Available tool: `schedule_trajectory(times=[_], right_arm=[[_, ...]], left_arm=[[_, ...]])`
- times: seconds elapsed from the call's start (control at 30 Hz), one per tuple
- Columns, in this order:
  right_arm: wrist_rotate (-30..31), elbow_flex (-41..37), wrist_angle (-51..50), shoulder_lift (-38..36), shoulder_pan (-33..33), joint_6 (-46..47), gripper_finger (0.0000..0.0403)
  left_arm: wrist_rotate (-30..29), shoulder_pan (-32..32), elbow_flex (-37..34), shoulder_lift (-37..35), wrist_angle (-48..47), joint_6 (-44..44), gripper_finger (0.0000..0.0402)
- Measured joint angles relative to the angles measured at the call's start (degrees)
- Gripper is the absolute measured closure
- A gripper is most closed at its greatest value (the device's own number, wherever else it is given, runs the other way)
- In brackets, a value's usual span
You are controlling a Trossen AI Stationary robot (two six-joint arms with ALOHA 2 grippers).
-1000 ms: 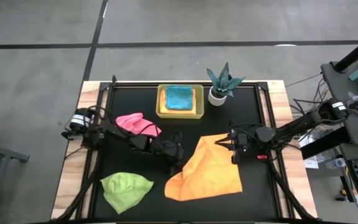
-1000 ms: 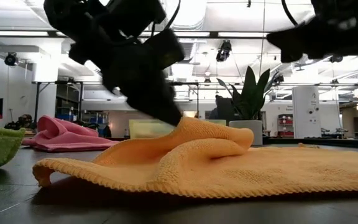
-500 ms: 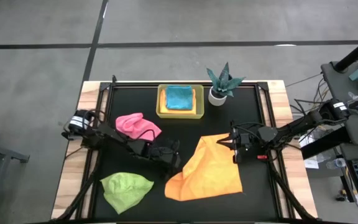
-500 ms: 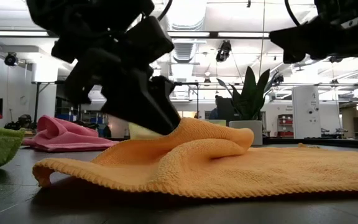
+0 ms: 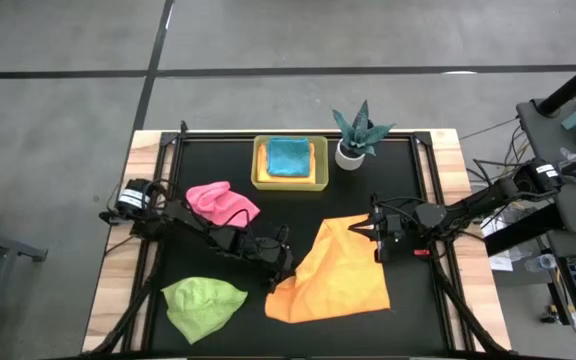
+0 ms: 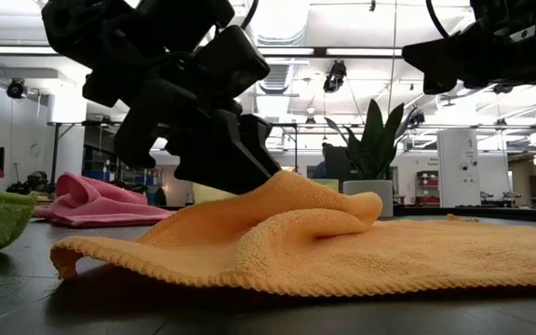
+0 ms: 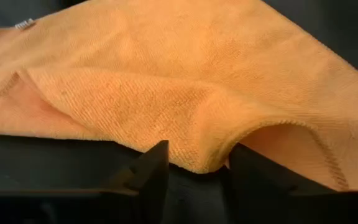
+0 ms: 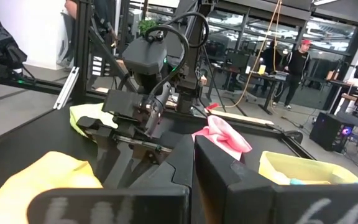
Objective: Fold microfiber towels
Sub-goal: Fold the orange microfiber cloth
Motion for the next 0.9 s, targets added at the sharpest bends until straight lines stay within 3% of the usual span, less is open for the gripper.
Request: schedule_trajectory(times=[0.2, 0.37, 0.63, 0.73, 0.9], right_arm=[[0.0, 0.0, 0.0, 0.0, 0.0, 0.0, 0.0394], [0.0, 0.0, 0.0, 0.0, 0.0, 0.0, 0.0394], [0.5, 0.0, -0.3, 0.1, 0.0, 0.1, 0.0394], [1.5, 0.0, -0.5, 0.1, 0.0, 0.2, 0.0394], [1.6, 0.0, -0.6, 0.4, 0.0, 0.2, 0.0394]], left_arm=[[-0.4, 0.0, 0.6, 0.0, 0.0, 3.2, 0.0386], [-6.1, -0.3, 0.6, -2.5, -1.9, 10.7, 0.0399], [-12.3, -2.3, 0.6, -11.6, -13.3, 32.7, 0.0401], [-14.7, -2.5, 0.3, -13.4, -17.7, 35.0, 0.0401], [-26.5, -3.7, -0.1, -13.6, -25.4, 39.1, 0.0401]])
